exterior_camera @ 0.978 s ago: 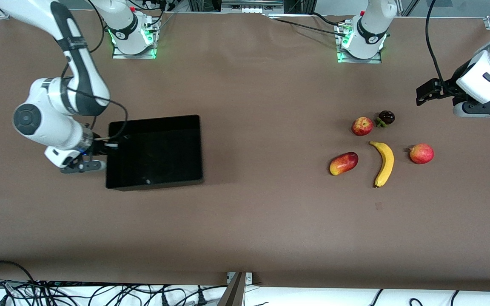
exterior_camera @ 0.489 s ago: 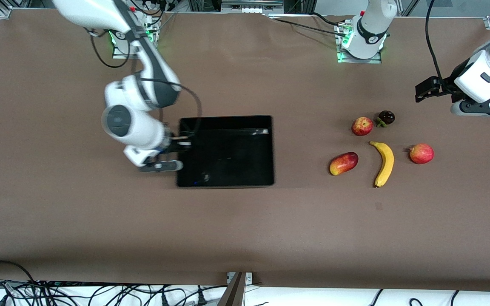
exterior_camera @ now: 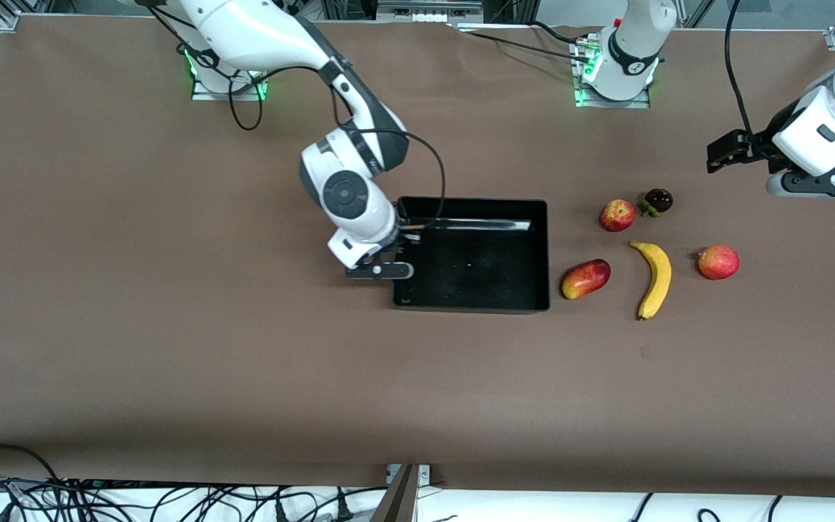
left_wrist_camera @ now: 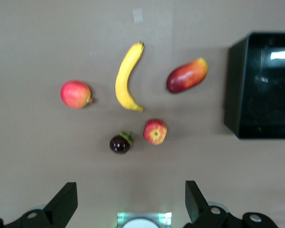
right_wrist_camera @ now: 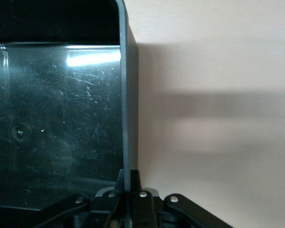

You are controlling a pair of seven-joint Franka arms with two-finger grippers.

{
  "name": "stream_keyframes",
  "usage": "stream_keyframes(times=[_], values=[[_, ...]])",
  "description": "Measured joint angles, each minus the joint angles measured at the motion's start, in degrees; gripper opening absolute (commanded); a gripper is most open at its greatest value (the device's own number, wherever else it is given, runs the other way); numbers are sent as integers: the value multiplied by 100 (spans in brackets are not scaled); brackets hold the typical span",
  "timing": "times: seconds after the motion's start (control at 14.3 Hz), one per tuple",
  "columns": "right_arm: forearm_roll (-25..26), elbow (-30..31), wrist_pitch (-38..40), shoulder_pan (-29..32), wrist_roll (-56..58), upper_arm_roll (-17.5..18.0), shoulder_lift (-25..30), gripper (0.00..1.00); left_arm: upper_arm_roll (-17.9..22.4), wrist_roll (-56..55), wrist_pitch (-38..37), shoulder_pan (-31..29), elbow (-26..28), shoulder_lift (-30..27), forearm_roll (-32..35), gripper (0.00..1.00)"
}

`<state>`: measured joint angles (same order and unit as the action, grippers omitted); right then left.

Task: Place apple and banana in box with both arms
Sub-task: 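Slide the black box toward the fruit with the right gripper, then release the box with the right gripper while the left gripper reaches the apple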

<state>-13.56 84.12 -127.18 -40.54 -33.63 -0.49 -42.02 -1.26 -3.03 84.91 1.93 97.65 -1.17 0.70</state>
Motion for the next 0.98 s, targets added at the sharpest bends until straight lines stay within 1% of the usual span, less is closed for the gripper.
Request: stream_keyframes(times=[0.07,0.21,0.28,0.35,0.49,0.7,0.84,0.98], values=[[0,-52,-47,-57,-31,-1,-75,0,0,0,-159,0,11,80,0,100],[2,-98,-77,-139,-47,-26,-116,0,0,0,-231,0,36,329,0,100],[2,-97,-77,-169,-47,-28,-119,27,0,0,-224,0,67,471,0,100],[2,-97,-90,-199,-47,-28,-123,99,-5,0,-162,0,156,573,0,100],[1,-114,-205,-232,-115,-38,-122,100,-59,0,332,2,620,677,0,100],[1,-228,-187,-233,-150,-181,-85,100,-212,0,1470,7,1668,717,0,100],[1,-331,139,-231,-126,-499,71,100,-390,0,2142,11,2345,731,0,100],[1,-506,701,-221,146,-963,357,100,-538,0,2907,18,2935,749,54,100]])
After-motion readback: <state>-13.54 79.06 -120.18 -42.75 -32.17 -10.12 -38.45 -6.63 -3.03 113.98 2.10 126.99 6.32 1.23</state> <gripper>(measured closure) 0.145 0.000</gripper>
